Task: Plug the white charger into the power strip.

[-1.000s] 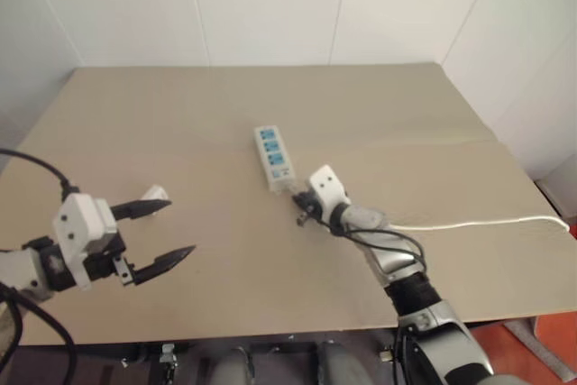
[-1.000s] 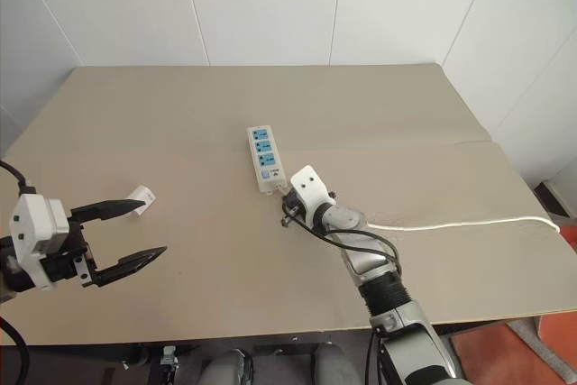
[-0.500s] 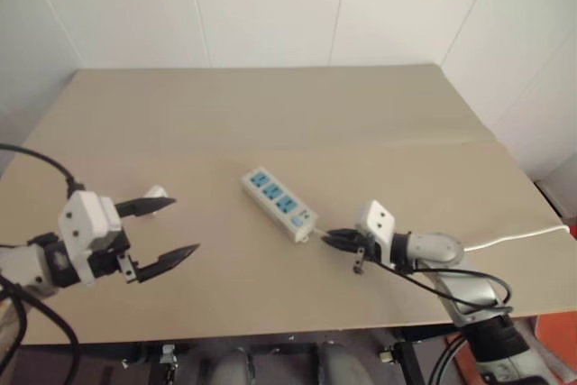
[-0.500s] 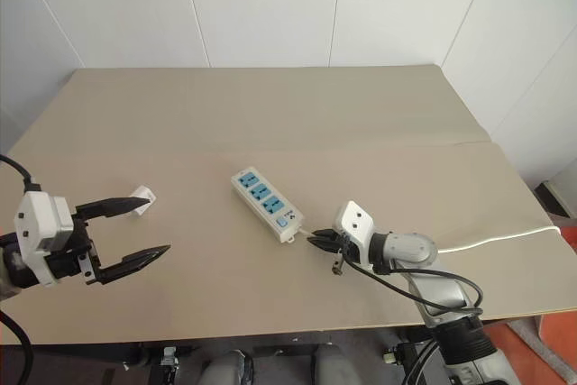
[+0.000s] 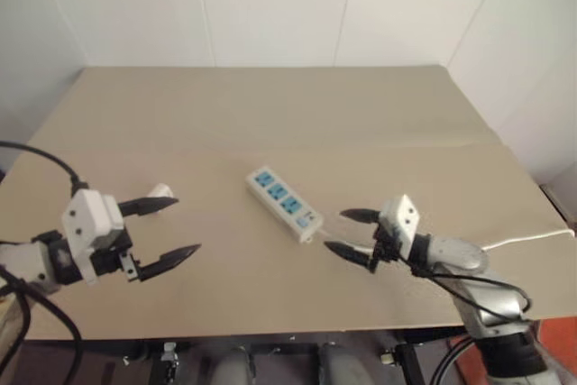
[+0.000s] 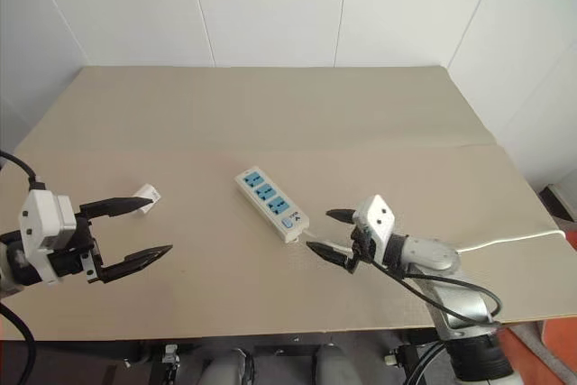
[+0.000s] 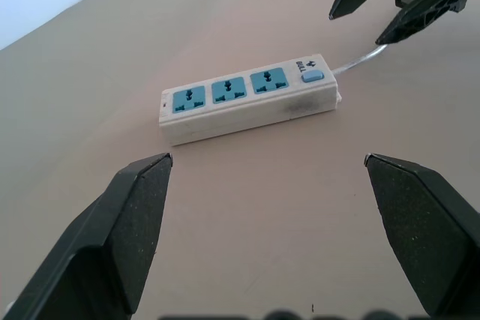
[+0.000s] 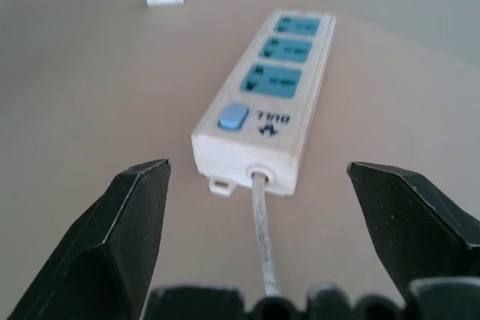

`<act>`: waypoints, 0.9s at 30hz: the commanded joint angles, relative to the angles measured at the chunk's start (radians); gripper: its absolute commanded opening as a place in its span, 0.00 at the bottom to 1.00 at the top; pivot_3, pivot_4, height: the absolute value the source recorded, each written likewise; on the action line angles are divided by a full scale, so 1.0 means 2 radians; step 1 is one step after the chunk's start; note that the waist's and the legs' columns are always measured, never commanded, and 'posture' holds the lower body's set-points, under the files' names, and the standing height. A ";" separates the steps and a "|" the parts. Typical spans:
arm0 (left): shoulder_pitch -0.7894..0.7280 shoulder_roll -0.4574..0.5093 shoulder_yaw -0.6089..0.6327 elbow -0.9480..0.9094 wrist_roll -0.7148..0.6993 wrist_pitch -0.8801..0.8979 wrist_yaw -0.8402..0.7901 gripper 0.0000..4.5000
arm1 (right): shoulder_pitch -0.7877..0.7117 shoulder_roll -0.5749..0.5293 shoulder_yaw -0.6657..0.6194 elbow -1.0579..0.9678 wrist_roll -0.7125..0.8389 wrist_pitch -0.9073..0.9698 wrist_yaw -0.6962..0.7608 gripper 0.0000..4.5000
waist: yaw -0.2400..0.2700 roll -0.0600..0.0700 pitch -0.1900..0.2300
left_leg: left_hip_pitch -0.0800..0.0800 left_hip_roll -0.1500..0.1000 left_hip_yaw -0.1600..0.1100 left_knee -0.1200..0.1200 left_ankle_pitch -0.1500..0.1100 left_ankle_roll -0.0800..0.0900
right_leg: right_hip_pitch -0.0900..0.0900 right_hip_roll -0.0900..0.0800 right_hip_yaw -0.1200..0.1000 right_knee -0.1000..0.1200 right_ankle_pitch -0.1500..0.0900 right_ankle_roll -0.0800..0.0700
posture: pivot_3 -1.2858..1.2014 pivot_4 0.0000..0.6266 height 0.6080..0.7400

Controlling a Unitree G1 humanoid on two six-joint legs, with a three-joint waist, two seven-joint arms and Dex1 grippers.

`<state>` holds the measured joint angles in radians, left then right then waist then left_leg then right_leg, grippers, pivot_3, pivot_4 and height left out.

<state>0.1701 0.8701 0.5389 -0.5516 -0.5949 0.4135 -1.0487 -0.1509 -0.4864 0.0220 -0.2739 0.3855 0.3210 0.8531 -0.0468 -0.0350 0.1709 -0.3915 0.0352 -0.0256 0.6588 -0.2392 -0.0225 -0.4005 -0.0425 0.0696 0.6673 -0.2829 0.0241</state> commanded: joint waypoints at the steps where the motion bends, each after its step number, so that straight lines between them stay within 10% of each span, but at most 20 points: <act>1: -0.005 0.005 0.004 -0.002 -0.004 -0.012 -0.002 1.00 | -0.005 0.052 0.012 -0.022 -0.012 0.006 -0.076 0.99 | -0.001 0.000 0.000 | 0.000 0.000 0.000 0.000 0.000 0.000 | 0.000 0.000 0.000 0.000 0.000 0.000 | 0.52 0.24 1.00; 9: -0.014 0.004 -0.004 -0.002 -0.005 -0.011 -0.001 1.00 | -0.037 0.159 0.058 0.022 -0.085 -0.031 -0.190 0.99 | 0.001 0.000 0.000 | 0.000 0.000 0.000 0.000 0.000 0.000 | -0.001 0.000 0.000 0.001 0.000 0.000 | 0.52 0.24 1.00; 27: -0.015 0.002 -0.003 -0.004 -0.004 -0.011 0.010 1.00 | -0.012 0.175 0.101 0.083 -0.129 -0.079 -0.196 0.99 | 0.001 0.000 0.000 | 0.000 0.000 0.000 0.000 0.000 0.000 | -0.001 0.000 0.000 0.001 0.000 0.000 | 0.52 0.24 1.00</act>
<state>0.1490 0.8697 0.5259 -0.5498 -0.5949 0.4128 -1.0322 -0.1777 -0.1397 0.2137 -0.0991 0.1393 0.2038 0.4689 -0.0453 -0.0346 0.1707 -0.3916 0.0347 -0.0251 0.6589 -0.2391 -0.0226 -0.4019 -0.0429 0.0700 0.6688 -0.2830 0.0240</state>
